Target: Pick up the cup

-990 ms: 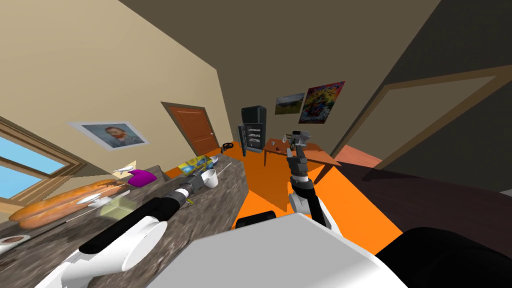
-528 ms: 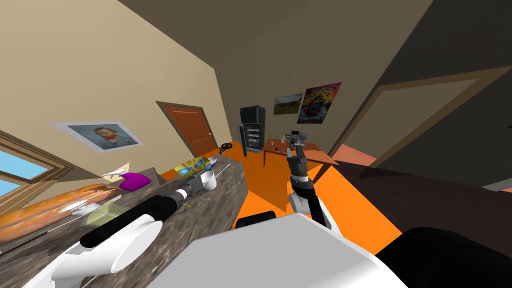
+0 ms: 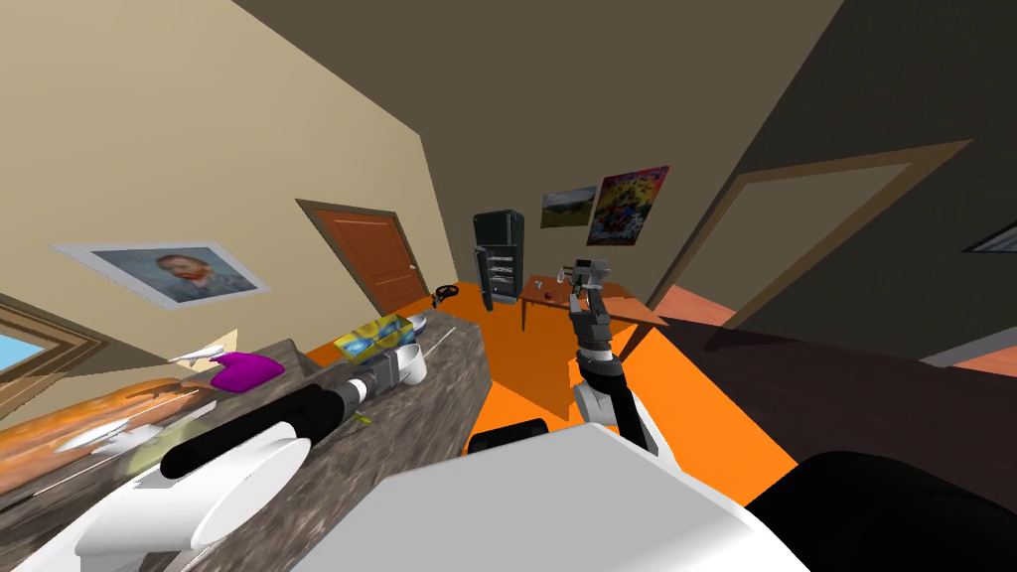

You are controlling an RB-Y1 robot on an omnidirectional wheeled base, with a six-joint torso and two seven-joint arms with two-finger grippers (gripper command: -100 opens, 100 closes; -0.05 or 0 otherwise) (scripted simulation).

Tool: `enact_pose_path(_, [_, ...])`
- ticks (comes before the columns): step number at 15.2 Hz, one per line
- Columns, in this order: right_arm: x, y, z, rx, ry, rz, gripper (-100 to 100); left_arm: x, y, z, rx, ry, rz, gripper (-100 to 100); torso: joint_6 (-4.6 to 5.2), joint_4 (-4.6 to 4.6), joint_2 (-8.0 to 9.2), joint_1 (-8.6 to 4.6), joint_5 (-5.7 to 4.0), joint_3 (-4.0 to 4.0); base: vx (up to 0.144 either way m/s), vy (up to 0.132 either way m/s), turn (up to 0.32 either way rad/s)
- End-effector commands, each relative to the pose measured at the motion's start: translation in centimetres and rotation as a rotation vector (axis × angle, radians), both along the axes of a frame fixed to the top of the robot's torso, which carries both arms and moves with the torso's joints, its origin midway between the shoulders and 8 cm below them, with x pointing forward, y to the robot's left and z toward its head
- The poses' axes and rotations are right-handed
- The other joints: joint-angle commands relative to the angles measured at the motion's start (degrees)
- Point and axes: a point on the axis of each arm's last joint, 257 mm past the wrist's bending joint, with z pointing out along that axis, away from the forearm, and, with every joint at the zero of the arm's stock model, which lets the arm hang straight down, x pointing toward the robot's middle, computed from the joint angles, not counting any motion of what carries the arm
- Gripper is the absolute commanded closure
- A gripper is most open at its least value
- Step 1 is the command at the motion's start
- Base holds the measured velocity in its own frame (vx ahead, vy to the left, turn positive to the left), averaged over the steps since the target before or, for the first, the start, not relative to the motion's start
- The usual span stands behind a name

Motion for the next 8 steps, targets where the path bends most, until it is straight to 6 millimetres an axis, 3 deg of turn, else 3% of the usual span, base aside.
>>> enact_pose_path(1, [0.0, 0.0, 0.0, 0.000, 0.000, 0.000, 0, -0.4, 0.2, -0.5, 0.001, 0.029, 0.002, -100, 0.00, 0.00, 0.00, 0.00, 0.00, 0.00, 0.014, 0.007, 0.005])
enact_pose_path(8, [0.0, 0.0, 0.0, 0.000, 0.000, 0.000, 0, -2.4, 0.6, -2.1, -0.003, 0.167, -0.003, -100, 0.00, -0.01, -0.03, 0.02, 0.00, -0.02, 0.030, 0.014, -0.048])
